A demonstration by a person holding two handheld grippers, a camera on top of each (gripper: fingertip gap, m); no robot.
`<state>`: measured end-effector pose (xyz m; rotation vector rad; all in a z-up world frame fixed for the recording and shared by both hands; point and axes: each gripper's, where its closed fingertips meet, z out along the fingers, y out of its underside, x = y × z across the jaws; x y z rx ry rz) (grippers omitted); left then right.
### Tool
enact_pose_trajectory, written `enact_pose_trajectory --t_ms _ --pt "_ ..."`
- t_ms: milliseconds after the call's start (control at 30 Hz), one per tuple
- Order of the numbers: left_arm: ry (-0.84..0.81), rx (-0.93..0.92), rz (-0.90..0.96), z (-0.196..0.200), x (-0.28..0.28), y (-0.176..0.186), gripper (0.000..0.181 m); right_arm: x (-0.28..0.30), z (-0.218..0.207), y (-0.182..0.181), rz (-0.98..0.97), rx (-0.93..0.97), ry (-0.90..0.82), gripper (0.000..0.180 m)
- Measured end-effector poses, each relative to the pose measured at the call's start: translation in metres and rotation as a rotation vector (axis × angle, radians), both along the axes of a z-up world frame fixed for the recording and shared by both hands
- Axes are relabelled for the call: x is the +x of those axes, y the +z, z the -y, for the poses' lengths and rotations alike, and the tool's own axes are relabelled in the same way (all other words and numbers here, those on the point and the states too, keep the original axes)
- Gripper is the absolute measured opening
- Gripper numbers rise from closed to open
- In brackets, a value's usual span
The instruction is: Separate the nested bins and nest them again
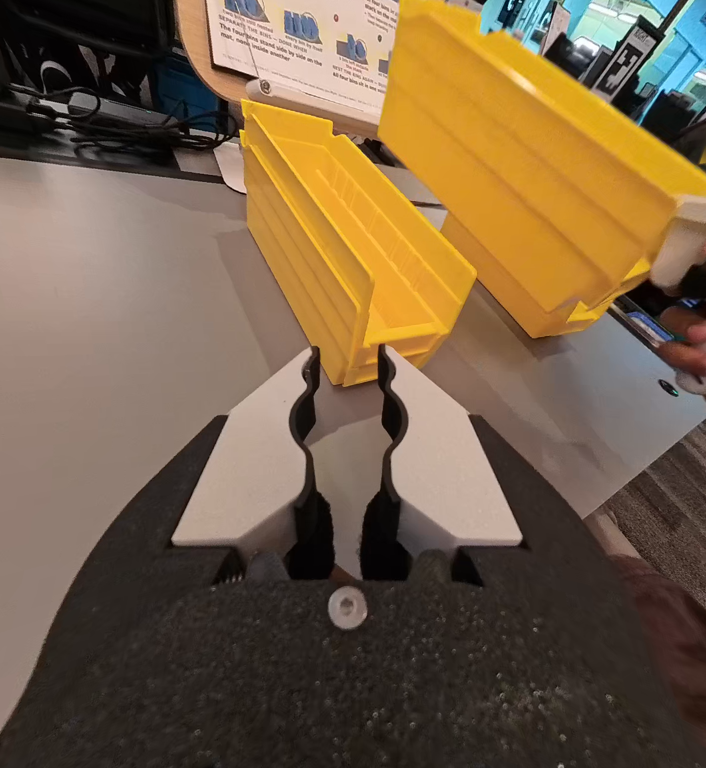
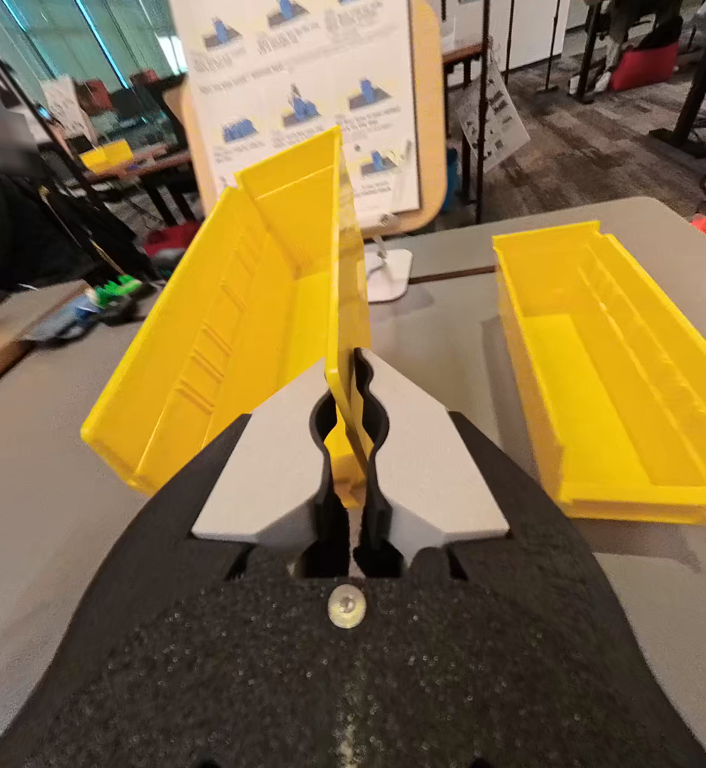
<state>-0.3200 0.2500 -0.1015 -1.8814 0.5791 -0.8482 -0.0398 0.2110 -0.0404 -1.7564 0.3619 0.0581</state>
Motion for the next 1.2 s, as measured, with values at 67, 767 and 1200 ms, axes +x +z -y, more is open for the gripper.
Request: enact_pose_trajectory --t_ms 67,767,1200 --pt "0.01 0.003 0.003 -0.001 -0.002 0.001 0.025 -0.025 -0.005 0.016 -0.051 0.036 0.021 0.003" --pt "-0.033 0.055 -0.049 0.019 0.006 0.003 0.025 -0.122 -0.078 -0.002 -0.196 -0.028 -0.071 0.003" --pt "-0.033 0.059 -0.049 0.019 0.006 0.004 0.024 -0.116 -0.089 -0.052 -0.146 -0.083 -0.134 0.004"
